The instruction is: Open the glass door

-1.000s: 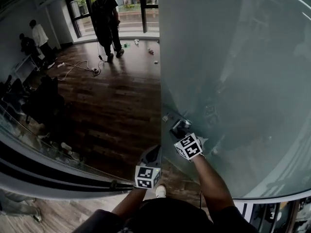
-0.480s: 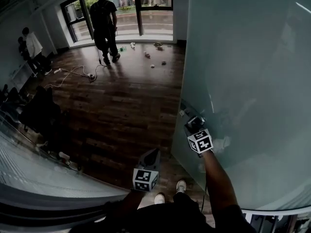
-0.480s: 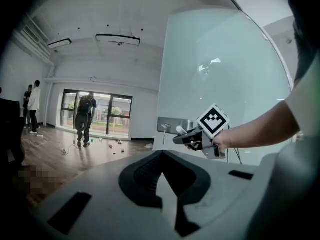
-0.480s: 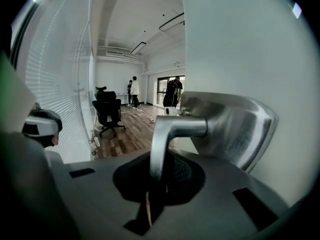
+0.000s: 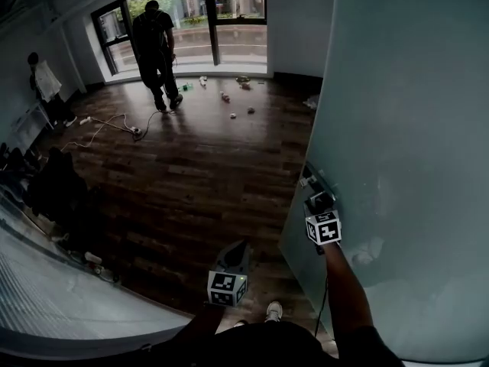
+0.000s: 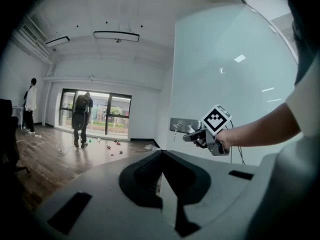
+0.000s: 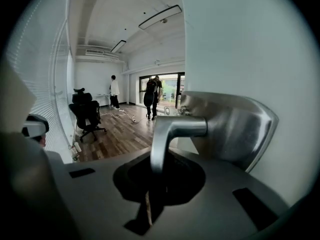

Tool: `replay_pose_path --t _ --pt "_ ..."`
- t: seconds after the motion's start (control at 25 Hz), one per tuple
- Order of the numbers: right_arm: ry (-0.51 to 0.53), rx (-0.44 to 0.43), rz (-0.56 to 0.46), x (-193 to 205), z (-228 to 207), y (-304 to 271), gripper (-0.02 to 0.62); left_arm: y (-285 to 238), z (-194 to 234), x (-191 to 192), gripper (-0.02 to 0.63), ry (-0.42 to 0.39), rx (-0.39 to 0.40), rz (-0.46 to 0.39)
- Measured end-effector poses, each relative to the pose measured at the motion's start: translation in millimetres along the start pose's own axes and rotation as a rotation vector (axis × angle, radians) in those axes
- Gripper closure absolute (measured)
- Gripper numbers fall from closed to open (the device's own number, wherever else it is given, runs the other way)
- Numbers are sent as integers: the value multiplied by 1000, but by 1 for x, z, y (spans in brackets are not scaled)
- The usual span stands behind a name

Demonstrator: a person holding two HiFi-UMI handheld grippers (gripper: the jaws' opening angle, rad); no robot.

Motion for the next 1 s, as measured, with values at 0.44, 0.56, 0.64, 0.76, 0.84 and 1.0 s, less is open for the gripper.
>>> replay_pose_path --t 0.44,0.56,0.64,0.76,0.84,1.0 --pt "-61 141 29 4 -163 -11 577 -109 -44 -24 603 -51 -9 -10" --pt "-91 171 37 7 -194 -6 577 -116 -46 -27 603 -43 -24 -5" --pt "-115 193 46 9 -213 -3 577 -119 -46 -25 603 -35 -28 -2" --pt "-118 228 65 12 -241 -2 577 -125 -45 -23 603 -29 -28 6" --pt "-108 249 77 14 -259 1 578 -128 -44 -23 603 -25 -31 9" --pt "-127 276 114 25 -293 10 578 -129 -44 -21 603 -35 -39 18"
Point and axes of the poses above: the fingertips, and each gripper's own axes: y backward along the fingers, z to its left, x out of its underside, the point moved 3 cm from there along y, backward along the fingers
